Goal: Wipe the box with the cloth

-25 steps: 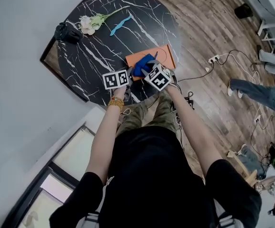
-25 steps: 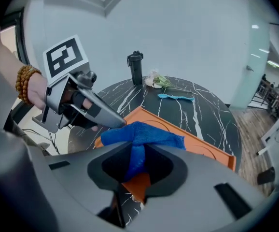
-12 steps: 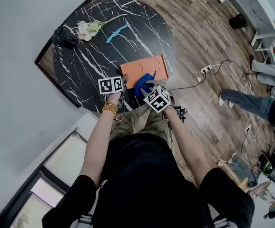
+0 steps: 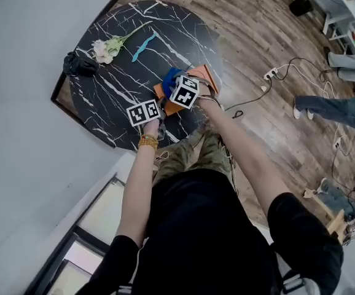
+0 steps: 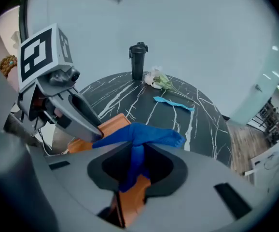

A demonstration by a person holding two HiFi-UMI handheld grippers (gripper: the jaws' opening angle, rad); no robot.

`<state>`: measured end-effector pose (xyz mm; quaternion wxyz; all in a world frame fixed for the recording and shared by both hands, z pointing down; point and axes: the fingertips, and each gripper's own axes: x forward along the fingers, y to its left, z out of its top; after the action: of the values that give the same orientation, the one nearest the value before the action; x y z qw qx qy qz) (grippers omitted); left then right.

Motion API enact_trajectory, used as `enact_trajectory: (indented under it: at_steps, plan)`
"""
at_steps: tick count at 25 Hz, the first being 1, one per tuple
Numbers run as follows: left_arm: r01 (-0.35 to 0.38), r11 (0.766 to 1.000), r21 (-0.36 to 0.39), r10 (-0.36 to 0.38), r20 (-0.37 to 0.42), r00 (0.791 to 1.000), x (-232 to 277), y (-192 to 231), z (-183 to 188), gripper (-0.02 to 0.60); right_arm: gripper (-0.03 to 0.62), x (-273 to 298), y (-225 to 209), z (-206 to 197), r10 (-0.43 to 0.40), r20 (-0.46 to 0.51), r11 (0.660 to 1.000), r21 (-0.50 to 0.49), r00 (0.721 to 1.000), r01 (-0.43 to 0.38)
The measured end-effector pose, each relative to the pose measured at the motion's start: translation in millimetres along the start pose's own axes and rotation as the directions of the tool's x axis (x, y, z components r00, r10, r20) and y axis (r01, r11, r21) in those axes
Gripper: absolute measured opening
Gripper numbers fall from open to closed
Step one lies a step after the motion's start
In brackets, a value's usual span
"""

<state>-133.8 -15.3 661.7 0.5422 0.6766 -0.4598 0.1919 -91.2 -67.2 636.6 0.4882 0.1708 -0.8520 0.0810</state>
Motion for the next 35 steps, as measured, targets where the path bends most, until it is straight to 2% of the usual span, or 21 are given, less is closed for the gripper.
enact_trajectory:
  at_steps: [3, 5, 9, 12, 15, 18, 20, 24, 27, 30, 35]
  plan:
    - [0.008, 0.998, -0.055, -0.007, 0.018, 1.0, -4.5, 7.1, 3.8, 0.114, 0.074, -10.1, -15.7, -9.8, -0.009, 0.019, 0.997, 0.075, 1.0, 0.008]
    - [0.008, 0.998, -0.056, -0.007, 0.012, 1.0, -5.2, 7.7, 3.1, 0.114, 0.074, -20.5, -19.5, -19.7, -0.023, 0.029, 0.989, 0.145, 0.999, 0.018]
    - [-0.022, 1.0, -0.014, 0.023, 0.002, 1.0, -5.1, 8.9, -6.1, 0.112, 0.069, -32.4, 1.4, -53.4, -0.082, 0.045, 0.961, 0.269, 0.996, 0.067]
    - [-0.001, 0.999, -0.033, 0.002, 0.021, 1.0, 2.9, 0.1, 2.1, 0.112, 0.067, -45.4, 7.0, -73.2, -0.139, 0.058, 0.935, 0.335, 0.989, 0.112]
    - [0.008, 0.998, -0.061, -0.006, 0.025, 1.0, 1.3, 0.7, 3.5, 0.112, 0.066, -51.1, 23.7, -81.0, -0.159, 0.057, 0.916, 0.381, 0.986, 0.126]
    - [-0.003, 0.998, -0.055, 0.005, 0.026, 1.0, -2.9, 6.6, 2.2, 0.112, 0.066, -49.1, 42.3, -81.2, -0.139, 0.058, 0.91, 0.401, 0.989, 0.104]
    - [-0.007, 0.999, -0.05, 0.008, 0.023, 1.0, -3.3, 6.9, -0.4, 0.112, 0.067, -55.2, 42.0, -78.1, -0.136, 0.067, 0.922, 0.373, 0.988, 0.101]
    - [-0.002, 0.999, -0.042, 0.003, 0.023, 1.0, -1.2, 3.3, 1.1, 0.112, 0.068, -74.7, -16.0, -62.2, -0.191, 0.089, 0.935, 0.318, 0.977, 0.154]
    - [0.001, 0.999, -0.054, 0.001, 0.029, 1.0, -2.1, 4.8, 1.6, 0.112, 0.069, -59.9, -58.7, -61.5, -0.183, 0.032, 0.942, 0.293, 0.983, 0.166]
    - [-0.001, 0.998, -0.061, 0.002, 0.025, 1.0, -2.4, 5.4, -0.4, 0.112, 0.069, -37.4, -73.0, -65.5, -0.153, -0.014, 0.94, 0.306, 0.988, 0.149]
    - [-0.005, 0.999, -0.051, 0.007, 0.029, 1.0, 1.7, 1.1, 1.5, 0.112, 0.067, -37.1, -74.7, -76.2, -0.118, 0.016, 0.912, 0.396, 0.993, 0.102]
